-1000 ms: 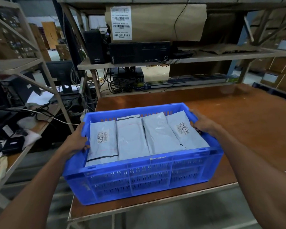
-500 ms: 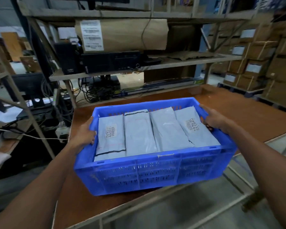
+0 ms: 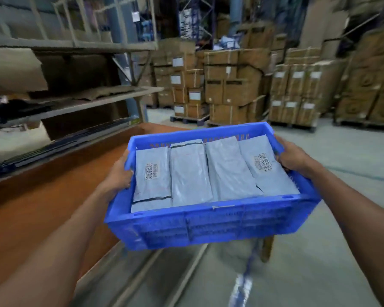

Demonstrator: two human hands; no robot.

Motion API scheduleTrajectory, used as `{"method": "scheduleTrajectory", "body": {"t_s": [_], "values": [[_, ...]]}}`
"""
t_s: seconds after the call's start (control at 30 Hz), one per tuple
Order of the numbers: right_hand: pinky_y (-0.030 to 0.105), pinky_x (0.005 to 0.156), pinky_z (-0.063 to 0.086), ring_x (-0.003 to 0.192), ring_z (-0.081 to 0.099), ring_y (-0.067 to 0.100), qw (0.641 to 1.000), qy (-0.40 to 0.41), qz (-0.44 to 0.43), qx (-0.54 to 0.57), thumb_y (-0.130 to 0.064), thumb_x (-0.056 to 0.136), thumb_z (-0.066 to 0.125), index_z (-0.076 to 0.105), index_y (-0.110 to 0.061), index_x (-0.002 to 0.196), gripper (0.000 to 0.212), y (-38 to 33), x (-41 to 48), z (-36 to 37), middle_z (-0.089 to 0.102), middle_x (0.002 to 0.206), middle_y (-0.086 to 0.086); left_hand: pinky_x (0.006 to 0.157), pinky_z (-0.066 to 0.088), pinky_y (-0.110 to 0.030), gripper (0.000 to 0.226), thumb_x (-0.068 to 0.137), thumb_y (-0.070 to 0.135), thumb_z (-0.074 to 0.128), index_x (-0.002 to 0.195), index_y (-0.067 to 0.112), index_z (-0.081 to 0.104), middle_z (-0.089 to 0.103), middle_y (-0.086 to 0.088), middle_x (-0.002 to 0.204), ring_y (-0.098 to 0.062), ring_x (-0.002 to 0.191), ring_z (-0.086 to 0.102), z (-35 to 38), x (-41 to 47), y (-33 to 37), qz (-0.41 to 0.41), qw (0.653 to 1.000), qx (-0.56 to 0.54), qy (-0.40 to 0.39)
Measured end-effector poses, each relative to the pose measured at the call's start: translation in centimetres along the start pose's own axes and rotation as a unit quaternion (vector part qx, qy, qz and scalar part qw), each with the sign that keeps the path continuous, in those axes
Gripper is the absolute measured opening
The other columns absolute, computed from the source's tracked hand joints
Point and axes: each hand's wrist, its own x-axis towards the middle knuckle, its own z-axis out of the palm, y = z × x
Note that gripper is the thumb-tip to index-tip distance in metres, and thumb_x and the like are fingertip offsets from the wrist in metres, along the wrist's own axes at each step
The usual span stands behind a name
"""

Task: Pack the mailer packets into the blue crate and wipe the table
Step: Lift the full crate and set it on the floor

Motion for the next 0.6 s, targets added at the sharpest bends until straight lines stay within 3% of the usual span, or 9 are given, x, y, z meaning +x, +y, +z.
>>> {"method": "scheduleTrajectory", "body": {"t_s": [0.13, 0.23, 0.3, 0.37, 0.53, 0.6], "values": [[0.031, 0.083, 0.042, 0.098, 0.057, 0.022, 0.997, 0.045, 0.056, -0.025, -0.006, 0.085, 0.050, 0.034, -0.033, 0.150, 0.073, 9.5, -3.8, -9.0, 0.056, 0.136, 0.012, 0.036, 0.027, -0.016, 0.074, 0.096, -0.012, 0.044, 0.152, 0.032, 0.022, 0.040, -0.009, 0.075, -0.017, 0.055, 0.030, 12.5, 1.4, 5.1, 0.040, 0.996, -0.017, -0.078], [0.033, 0.091, 0.043, 0.121, 0.054, 0.031, 0.990, 0.076, 0.107, -0.048, -0.002, 0.086, 0.049, 0.027, -0.030, 0.154, 0.076, 16.1, -6.2, -14.0, 0.048, 0.146, 0.011, 0.034, 0.028, -0.016, 0.060, 0.098, -0.007, 0.044, 0.140, 0.034, 0.031, 0.043, -0.006, 0.060, -0.010, 0.040, 0.035, 21.4, 1.9, 7.9, 0.057, 0.989, -0.011, -0.134], [0.030, 0.080, 0.047, 0.109, 0.059, 0.030, 0.985, 0.088, 0.145, -0.039, 0.000, 0.085, 0.048, 0.027, -0.032, 0.154, 0.078, 20.2, -7.4, -16.6, 0.050, 0.141, 0.008, 0.036, 0.031, -0.018, 0.064, 0.094, -0.011, 0.044, 0.147, 0.024, 0.034, 0.043, -0.006, 0.062, -0.006, 0.038, 0.035, 27.0, 2.5, 9.0, 0.065, 0.982, 0.001, -0.175], [0.027, 0.067, 0.046, 0.091, 0.058, 0.024, 0.977, 0.100, 0.188, -0.026, 0.001, 0.084, 0.046, 0.027, -0.034, 0.153, 0.080, 24.0, -8.5, -18.6, 0.051, 0.133, 0.005, 0.041, 0.036, -0.022, 0.072, 0.089, -0.011, 0.044, 0.149, 0.027, 0.033, 0.045, -0.006, 0.064, -0.010, 0.044, 0.038, 31.9, 2.7, 10.4, 0.082, 0.974, 0.012, -0.210], [0.039, 0.079, 0.049, 0.087, 0.057, 0.025, 0.961, 0.124, 0.241, -0.046, 0.003, 0.082, 0.047, 0.030, -0.032, 0.152, 0.080, 32.2, -8.9, -21.0, 0.058, 0.131, 0.016, 0.052, 0.042, -0.031, 0.079, 0.088, -0.007, 0.044, 0.142, 0.049, 0.032, 0.054, -0.008, 0.071, -0.019, 0.056, 0.046, 43.9, 3.5, 12.4, 0.097, 0.959, 0.009, -0.265], [0.035, 0.085, 0.045, 0.102, 0.057, 0.026, 0.955, 0.132, 0.257, -0.065, 0.005, 0.085, 0.047, 0.029, -0.027, 0.153, 0.077, 35.0, -8.1, -21.3, 0.052, 0.140, 0.013, 0.048, 0.042, -0.029, 0.080, 0.089, -0.009, 0.043, 0.141, 0.050, 0.029, 0.053, -0.009, 0.072, -0.019, 0.056, 0.045, 48.5, 4.5, 12.4, 0.100, 0.955, 0.006, -0.278]]}}
